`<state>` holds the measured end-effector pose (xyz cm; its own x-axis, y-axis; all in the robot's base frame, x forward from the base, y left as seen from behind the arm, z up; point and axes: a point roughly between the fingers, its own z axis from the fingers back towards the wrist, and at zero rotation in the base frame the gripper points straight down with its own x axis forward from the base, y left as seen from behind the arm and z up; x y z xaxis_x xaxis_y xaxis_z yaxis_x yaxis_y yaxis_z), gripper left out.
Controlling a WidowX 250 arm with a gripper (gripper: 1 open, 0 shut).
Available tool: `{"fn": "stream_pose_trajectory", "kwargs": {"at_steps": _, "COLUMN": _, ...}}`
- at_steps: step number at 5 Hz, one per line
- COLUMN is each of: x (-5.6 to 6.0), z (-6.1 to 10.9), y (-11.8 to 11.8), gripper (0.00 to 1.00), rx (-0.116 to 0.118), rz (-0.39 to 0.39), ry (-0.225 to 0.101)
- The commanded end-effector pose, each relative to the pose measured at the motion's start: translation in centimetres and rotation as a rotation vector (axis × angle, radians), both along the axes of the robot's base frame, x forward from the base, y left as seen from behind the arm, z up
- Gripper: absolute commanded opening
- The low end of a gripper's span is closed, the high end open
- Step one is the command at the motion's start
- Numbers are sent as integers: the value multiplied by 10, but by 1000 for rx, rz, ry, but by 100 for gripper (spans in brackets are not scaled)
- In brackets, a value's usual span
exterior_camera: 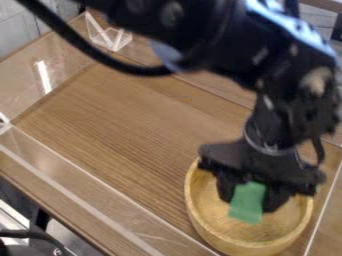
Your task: Put the green block in the brown bowl
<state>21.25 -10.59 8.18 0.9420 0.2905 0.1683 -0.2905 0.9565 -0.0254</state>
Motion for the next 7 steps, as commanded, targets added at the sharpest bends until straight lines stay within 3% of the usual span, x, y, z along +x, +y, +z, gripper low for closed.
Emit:
{"fn": "stream_pose_trajectory", "kwargs": {"at_steps": 1, "x": 10, "z": 26, "y": -11, "gripper": 0, "rx": -38, "rz": 15, "ry": -44}}
{"fn": "stream_pose_trajectory", "kwargs": {"at_steps": 2, "x": 6, "z": 27, "y": -21, "gripper": 100, "rx": -49, "rz": -28, "ry": -38}}
{"fn": "stream_pose_trajectory", "kwargs": {"at_steps": 3, "x": 3, "z": 27, "y": -30, "gripper": 100, "rx": -50, "rz": -72, "ry": -34}}
{"fn": "stream_pose_trajectory", "kwargs": {"at_steps": 5, "x": 4, "z": 5, "y": -32, "gripper": 100, "rx": -47, "rz": -15, "ry": -27}}
{"fn": "stream_pose_trajectory", "kwargs": {"at_steps": 7, "x": 8, "z": -18, "y": -36, "gripper": 100, "rx": -47, "rz": -76, "ry": -20}}
